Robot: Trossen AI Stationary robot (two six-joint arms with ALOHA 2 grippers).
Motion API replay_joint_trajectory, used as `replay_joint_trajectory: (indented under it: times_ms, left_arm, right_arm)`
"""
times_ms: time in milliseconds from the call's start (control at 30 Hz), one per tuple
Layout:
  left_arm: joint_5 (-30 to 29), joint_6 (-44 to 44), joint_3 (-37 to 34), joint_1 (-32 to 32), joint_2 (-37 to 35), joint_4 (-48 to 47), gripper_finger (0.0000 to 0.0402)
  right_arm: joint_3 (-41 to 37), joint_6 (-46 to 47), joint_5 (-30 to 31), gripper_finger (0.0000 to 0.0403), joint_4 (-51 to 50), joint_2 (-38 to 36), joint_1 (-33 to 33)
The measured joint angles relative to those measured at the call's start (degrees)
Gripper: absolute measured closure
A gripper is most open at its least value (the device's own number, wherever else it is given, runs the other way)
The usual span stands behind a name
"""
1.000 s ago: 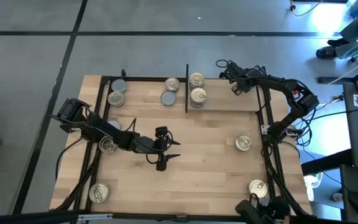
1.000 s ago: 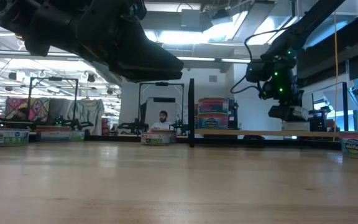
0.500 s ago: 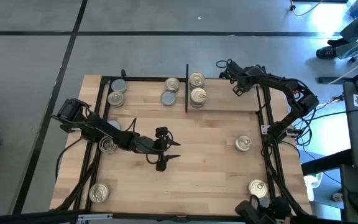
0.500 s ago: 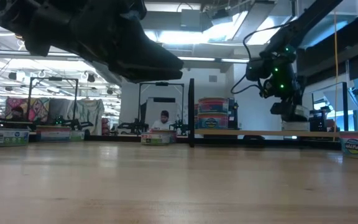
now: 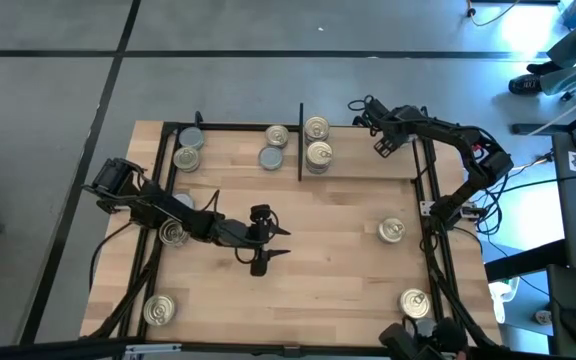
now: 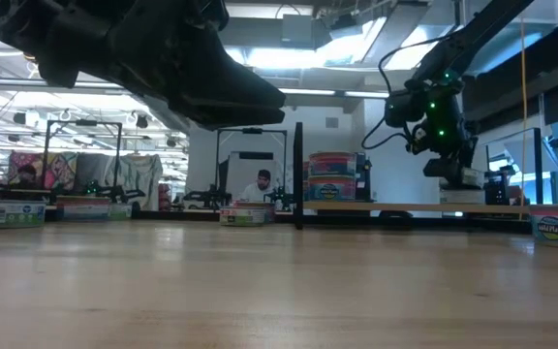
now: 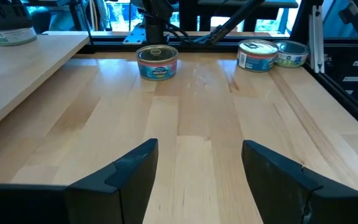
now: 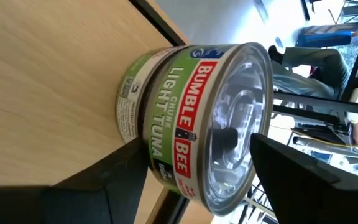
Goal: Stack canned seafood by type on shelf
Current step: Stack the green tuna can on top of the green tuna can
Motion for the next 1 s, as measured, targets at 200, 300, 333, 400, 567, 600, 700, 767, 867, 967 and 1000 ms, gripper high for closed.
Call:
replay_joint_trajectory:
  times_ms: [200,300,333,400,567,600,700,767,867,967,1000]
  left_arm:
    - [0.0,-0.1,0.0,0.0,0.0,0.0,0.0171]
    - [0.0,-0.1,0.0,0.0,0.0,0.0,0.0171]
    - [0.0,-0.2,0.0,0.0,0.0,0.0,0.0171]
    - [0.3,-0.4,0.0,0.0,0.0,0.0,0.0171]
    - [1.8,-0.4,0.0,0.0,0.0,0.0,0.0171]
    - [1.8,-0.4,0.0,0.0,0.0,0.0,0.0171]
    - [1.8,-0.4,0.0,0.0,0.0,0.0,0.0171]
    - [1.8,-0.4,0.0,0.0,0.0,0.0,0.0171]
    - [1.8,-0.4,0.0,0.0,0.0,0.0,0.0171]
    - [1.8,-0.4,0.0,0.0,0.0,0.0,0.0171]
    - [1.8,-0.4,0.0,0.0,0.0,0.0,0.0171]
  right_arm:
    - [0.0,0.0,-1.3,0.0123,0.0,0.0,0.0]
    - [0.0,0.0,-1.5,0.0123,-0.1,0.0,0.0]
    - [0.0,0.0,-1.5,0.0123,-0.3,0.0,0.0]
    - [0.0,0.0,-1.7,0.0123,-1.1,0.0,0.0]
    - [0.1,0.0,-2.8,0.0123,-2.8,-0.3,0.0]
    - [0.1,0.0,-3.3,0.0123,-2.8,-0.6,0.0]
    - [0.0,0.1,-4.3,0.0123,-2.4,-1.8,0.0]
    - [0.5,0.2,-4.5,0.0123,-2.7,-2.6,0.0]
    - [2.0,0.2,-5.0,0.0123,-3.8,-3.5,0.0]
    - [3.5,0.2,-6.9,0.0123,-5.1,-3.8,0.0]
    - [3.9,0.2,-7.9,0.0123,-5.6,-3.8,0.0]
